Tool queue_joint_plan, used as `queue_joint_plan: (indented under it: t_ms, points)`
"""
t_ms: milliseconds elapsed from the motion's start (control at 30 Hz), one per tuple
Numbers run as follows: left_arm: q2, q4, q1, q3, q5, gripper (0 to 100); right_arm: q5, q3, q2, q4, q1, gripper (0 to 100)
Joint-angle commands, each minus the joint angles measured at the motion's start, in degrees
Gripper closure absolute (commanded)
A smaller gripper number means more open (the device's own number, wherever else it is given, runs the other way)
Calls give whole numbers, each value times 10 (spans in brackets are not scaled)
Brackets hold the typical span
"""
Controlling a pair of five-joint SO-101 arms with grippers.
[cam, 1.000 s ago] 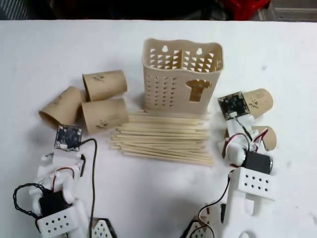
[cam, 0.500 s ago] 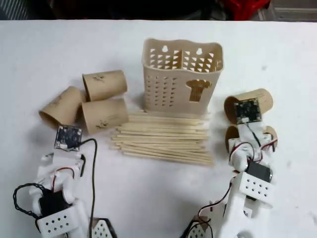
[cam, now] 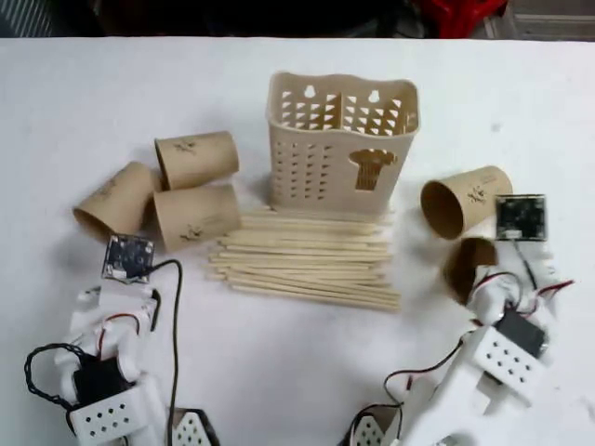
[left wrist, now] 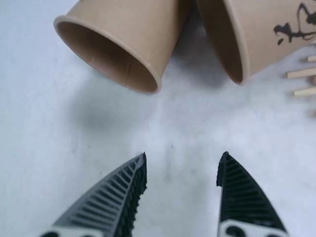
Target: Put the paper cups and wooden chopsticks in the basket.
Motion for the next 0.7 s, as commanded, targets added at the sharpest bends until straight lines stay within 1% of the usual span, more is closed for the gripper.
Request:
queue_joint_plan:
  t_ms: [0,100,200,300,400,500,567,667]
  points:
    - [-3,-14,7,-1,7,762,-4,-149,-9,116,30,982]
    - [-3,-14,7,-1,7,762,-55,-244,-7,184,-9,982]
    - [-3,-14,7,-1,7,762,-109,-348,-3,251,-80,982]
    - [-3,-14,7,-1,7,762,-185,-444,-3,293,-152,982]
    - [-3,-14,7,-1,7,762,-257,-515,-3,284,-209,982]
    - [-3,-14,7,-1,7,762,-318,-555,-2,244,-268,982]
    - [-3,-14,7,-1,7,762,-347,-563,-2,203,-309,982]
    - [-3,-14,7,-1,7,762,-367,-565,26,156,-366,982]
